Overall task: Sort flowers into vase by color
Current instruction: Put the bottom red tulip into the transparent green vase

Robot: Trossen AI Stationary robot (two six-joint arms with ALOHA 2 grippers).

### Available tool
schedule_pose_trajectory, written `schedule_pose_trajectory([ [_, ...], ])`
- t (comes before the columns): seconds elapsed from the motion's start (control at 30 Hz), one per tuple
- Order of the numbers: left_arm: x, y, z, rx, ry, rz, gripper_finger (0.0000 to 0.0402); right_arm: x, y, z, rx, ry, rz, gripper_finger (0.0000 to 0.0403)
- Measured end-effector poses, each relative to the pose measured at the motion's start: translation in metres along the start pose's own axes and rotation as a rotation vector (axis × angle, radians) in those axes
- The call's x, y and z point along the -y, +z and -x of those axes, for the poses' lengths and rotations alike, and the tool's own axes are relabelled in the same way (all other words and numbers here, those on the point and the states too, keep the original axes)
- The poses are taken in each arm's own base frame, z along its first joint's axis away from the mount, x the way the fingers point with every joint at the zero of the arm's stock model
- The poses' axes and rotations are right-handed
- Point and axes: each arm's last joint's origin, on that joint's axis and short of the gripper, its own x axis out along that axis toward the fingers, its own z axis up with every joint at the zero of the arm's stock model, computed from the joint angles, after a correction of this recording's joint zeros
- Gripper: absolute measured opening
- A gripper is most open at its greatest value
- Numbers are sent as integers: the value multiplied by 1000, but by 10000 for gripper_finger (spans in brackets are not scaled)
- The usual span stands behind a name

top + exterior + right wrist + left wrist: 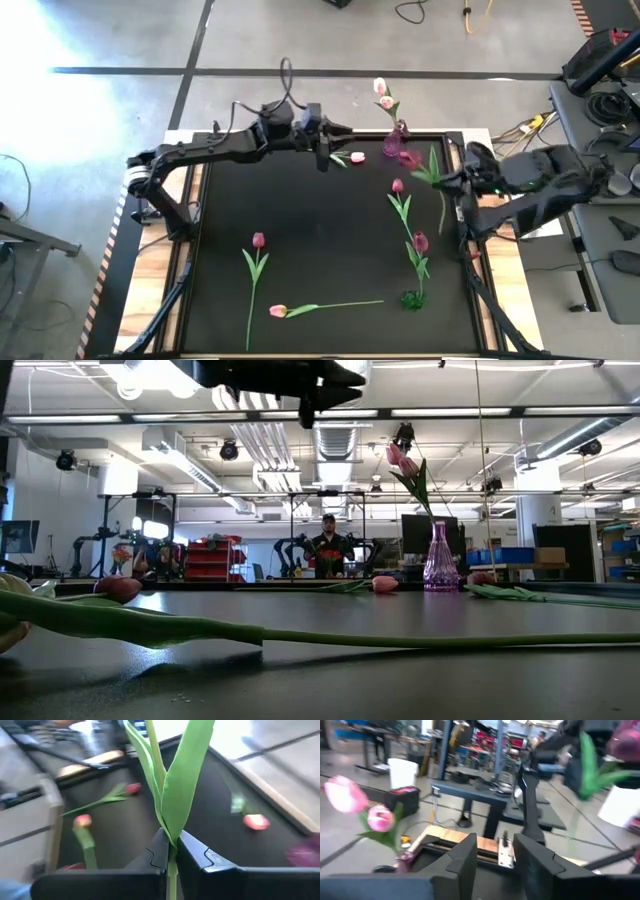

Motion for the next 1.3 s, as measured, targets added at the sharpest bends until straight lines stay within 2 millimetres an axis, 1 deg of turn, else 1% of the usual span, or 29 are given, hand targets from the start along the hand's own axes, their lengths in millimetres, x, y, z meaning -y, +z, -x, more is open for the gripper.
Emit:
schedule_pose_trajectory([
  [0.13, 4, 2, 21, 22, 66, -3, 80, -5, -9, 7, -16, 162, -20, 15],
  [0.23, 8, 2, 31, 24, 100, 4, 62, -10, -17, 8, -33, 255, -26, 15],
  [0.37, 11, 8, 41, 47, 119, 14, 43, -20, -29, 1, -39, 343, -35, 15],
  [0.43, 13, 12, 44, 55, 120, 12, 38, -26, -40, -6, -51, 370, -22, 15],
  [0.53, 14, 15, 46, 25, 145, 9, 37, -34, -52, -13, -23, 399, -14, 15],
  [0.7, 16, 26, 47, -3, 153, -19, 37, -53, -69, -27, 23, 370, 1, 15],
  [0.87, 18, 35, 49, -42, 157, -71, 37, -76, -79, -43, 86, 233, 37, 15],
  [1.03, 21, 45, 54, -115, 162, -132, 37, -98, -90, -58, 95, 149, -20, 15],
  [1.2, 24, 54, 59, -174, 161, -185, 37, -122, -98, -71, 70, 101, 1, 15],
  [1.3, 24, 57, 60, -179, 159, -211, 37, -131, -93, -72, 75, 55, -7, 15],
])
